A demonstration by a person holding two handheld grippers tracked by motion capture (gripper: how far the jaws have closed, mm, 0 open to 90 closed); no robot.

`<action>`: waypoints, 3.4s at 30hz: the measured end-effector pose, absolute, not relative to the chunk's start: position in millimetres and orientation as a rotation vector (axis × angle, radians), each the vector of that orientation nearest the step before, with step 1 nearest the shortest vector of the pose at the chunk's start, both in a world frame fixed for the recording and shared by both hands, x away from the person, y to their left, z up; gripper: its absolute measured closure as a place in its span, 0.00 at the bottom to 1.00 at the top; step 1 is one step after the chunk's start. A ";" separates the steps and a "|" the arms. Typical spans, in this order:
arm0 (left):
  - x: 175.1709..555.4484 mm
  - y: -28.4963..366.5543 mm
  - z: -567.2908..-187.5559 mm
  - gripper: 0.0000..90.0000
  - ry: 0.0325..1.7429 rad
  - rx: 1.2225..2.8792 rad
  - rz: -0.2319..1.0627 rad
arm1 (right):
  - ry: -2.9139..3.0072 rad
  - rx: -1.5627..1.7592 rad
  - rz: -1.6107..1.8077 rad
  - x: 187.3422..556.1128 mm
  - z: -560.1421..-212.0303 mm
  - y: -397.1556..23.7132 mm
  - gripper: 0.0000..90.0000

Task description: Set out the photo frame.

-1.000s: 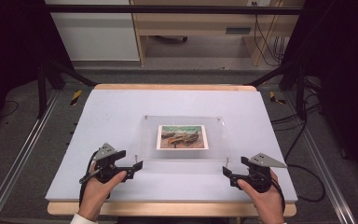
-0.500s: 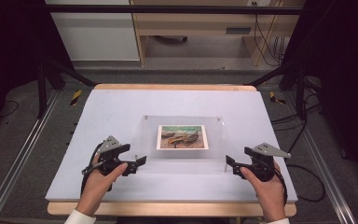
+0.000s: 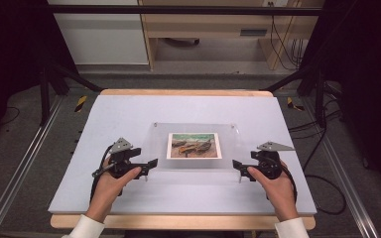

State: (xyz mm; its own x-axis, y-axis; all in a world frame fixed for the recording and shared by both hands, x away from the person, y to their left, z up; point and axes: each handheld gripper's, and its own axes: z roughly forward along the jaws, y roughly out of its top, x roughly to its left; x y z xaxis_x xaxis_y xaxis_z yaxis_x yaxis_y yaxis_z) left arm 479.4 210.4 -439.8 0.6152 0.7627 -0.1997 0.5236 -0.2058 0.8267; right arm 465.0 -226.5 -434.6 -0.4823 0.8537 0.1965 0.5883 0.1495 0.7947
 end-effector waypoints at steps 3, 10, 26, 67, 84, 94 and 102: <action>481.0 208.3 -445.8 0.17 1.043 1.875 0.276 | 2.137 1.391 1.255 466.3 -436.1 -225.8 0.18; 483.7 209.5 -453.6 0.15 1.107 1.835 0.193 | 2.163 1.408 1.270 467.1 -441.7 -221.2 0.18; 486.1 214.0 -462.6 0.15 1.145 1.769 0.013 | 2.176 1.544 1.365 469.3 -450.7 -220.4 0.14; 513.6 220.6 -440.2 0.32 1.144 1.776 0.198 | 2.193 1.493 1.340 498.8 -438.7 -211.0 0.26; 545.6 217.9 -442.4 0.36 1.125 1.724 0.330 | 2.170 1.419 1.265 535.7 -438.2 -201.5 0.26; 543.0 221.7 -452.7 0.38 1.141 1.718 0.300 | 2.170 1.397 1.258 532.8 -441.0 -200.0 0.27; 540.0 223.3 -453.4 0.38 1.136 1.720 0.297 | 2.158 1.388 1.269 530.1 -442.7 -198.8 0.27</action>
